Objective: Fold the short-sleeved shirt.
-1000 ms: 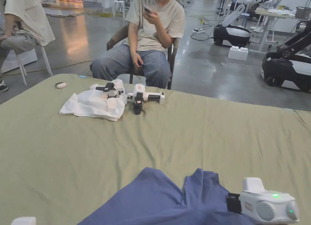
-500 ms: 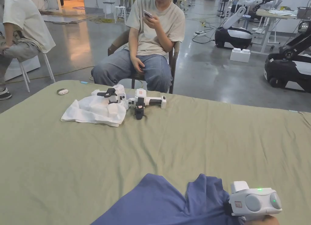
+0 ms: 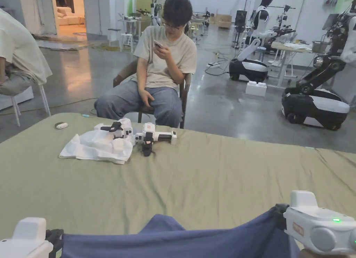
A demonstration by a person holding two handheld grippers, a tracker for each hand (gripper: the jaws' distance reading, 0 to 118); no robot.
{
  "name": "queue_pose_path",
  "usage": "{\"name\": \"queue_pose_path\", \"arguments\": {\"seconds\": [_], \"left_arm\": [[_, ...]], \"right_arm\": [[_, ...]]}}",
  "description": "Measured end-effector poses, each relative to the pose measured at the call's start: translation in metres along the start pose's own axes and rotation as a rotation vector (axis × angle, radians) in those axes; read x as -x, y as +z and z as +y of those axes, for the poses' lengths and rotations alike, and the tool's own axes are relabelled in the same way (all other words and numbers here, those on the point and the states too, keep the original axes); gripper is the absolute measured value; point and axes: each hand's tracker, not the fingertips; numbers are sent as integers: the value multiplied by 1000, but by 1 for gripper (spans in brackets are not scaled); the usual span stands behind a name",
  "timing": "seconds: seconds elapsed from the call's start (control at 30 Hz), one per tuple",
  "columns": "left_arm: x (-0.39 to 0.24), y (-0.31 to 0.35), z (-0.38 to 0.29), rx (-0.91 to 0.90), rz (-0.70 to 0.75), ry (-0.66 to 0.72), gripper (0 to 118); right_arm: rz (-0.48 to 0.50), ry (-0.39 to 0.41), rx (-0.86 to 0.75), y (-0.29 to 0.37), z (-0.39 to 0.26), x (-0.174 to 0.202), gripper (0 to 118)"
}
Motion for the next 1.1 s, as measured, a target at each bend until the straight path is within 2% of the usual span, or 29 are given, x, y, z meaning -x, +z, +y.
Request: {"name": "queue_pose_path", "arguments": {"seconds": [0.33, 0.5, 0.87, 1.1], "left_arm": [[-54, 11, 173, -243, -95, -87, 0], [-83, 6, 249, -281, -98, -116, 0], [-97, -19, 361, -319, -84, -102, 0], [-97, -30, 403, -372, -65, -92, 0]], "right_arm": [[-150, -45, -276, 106, 106, -62, 1], [-187, -64, -351, 139, 152, -69, 1], [-216, -52, -439, 134, 259, -79, 1], [-231, 4, -462, 115, 306, -76, 1]]}}
